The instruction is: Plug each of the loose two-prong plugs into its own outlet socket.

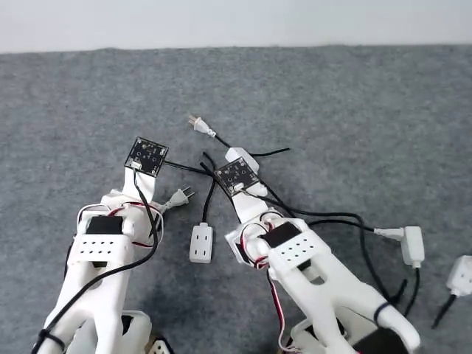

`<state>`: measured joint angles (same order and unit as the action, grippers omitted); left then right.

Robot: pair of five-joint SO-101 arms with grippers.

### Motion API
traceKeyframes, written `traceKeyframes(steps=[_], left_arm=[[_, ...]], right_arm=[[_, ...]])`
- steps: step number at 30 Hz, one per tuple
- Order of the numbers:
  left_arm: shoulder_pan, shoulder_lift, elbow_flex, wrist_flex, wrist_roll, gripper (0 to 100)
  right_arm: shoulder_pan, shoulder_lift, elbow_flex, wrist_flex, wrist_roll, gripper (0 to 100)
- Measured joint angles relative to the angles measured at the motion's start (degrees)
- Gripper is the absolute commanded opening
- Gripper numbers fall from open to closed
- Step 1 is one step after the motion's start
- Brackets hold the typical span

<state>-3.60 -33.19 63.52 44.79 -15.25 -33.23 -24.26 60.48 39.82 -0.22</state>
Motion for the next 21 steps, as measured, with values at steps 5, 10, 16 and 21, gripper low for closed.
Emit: traceKeyframes(steps=[5, 10, 16, 21], left_arm=[[0.0, 0.0, 0.0, 0.0, 0.0, 22], [0.0, 0.0, 0.0, 0.0, 0.0, 22], [0.0, 0.0, 0.0, 0.0, 0.0, 22], [0.0, 0.0, 0.0, 0.0, 0.0, 22]], right_arm=[[0.2, 5.7, -4.7, 1.6, 0.0, 7.0], [0.4, 9.8, -8.2, 3.3, 0.0, 7.0], [0.7, 9.8, -8.6, 4.4, 0.0, 7.0], [0.7, 10.5, -9.8, 5.7, 0.0, 10.1]])
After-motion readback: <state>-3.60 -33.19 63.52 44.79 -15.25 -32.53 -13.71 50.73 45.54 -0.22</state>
